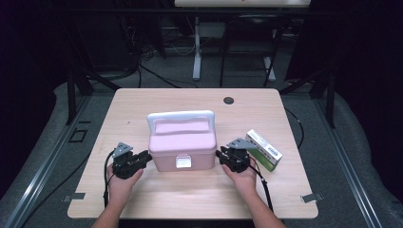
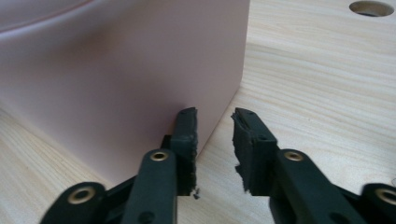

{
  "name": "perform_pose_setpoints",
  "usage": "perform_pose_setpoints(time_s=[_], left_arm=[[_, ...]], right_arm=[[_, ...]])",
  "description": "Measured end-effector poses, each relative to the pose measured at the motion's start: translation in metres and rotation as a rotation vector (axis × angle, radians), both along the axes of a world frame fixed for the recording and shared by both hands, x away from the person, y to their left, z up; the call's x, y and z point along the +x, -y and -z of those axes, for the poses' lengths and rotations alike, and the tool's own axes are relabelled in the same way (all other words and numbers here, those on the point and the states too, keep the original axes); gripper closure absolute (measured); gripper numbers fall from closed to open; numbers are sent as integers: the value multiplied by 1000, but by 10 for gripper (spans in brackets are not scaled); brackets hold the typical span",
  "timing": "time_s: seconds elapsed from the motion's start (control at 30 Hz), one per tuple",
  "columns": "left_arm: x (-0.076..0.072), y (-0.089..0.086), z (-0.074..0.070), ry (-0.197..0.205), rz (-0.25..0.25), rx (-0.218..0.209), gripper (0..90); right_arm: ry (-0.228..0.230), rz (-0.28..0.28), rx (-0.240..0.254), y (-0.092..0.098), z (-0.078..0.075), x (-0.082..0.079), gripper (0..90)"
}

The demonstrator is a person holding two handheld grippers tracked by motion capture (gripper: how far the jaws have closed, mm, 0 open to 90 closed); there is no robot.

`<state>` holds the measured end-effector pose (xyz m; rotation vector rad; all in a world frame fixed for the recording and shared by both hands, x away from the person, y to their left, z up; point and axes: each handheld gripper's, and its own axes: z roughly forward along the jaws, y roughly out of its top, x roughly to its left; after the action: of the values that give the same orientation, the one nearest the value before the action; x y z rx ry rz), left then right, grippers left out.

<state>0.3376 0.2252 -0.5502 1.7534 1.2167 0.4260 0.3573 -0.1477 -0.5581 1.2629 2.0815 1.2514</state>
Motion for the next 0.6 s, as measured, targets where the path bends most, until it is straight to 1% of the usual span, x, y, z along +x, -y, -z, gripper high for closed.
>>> perform_pose_setpoints(time_s=[0.03,0.07,0.1,0.13,0.17,0.2,0.27,0.37,0.4,0.5,0.6], left_arm=[[-1,1,0,-2,4,-1,741],[-2,2,-1,-2,14,8,783],[-3,3,-2,-3,20,10,795],[-3,3,-2,-2,25,8,808],[-3,3,-2,-2,25,8,818],[-4,4,-2,-1,25,6,830],[-4,5,-2,-3,24,4,847],[-5,5,-2,-3,27,2,888],[-6,6,-2,0,24,7,894],[-7,7,-3,1,27,13,898],[-9,7,-3,-3,28,11,899]], right_arm=[[3,4,-5,-2,-1,-1,734],[18,4,-29,-5,-1,-3,783],[22,6,-36,-6,-2,-4,802],[25,6,-42,-7,-2,-5,823],[25,6,-42,-7,-2,-5,823],[25,11,-49,-9,-2,-7,867],[21,12,-51,-11,-3,-9,898],[15,9,-56,-12,-4,-12,899],[12,7,-55,-12,-4,-13,899],[4,-1,-53,-11,-5,-17,899],[5,-8,-66,-11,-5,-19,899]])
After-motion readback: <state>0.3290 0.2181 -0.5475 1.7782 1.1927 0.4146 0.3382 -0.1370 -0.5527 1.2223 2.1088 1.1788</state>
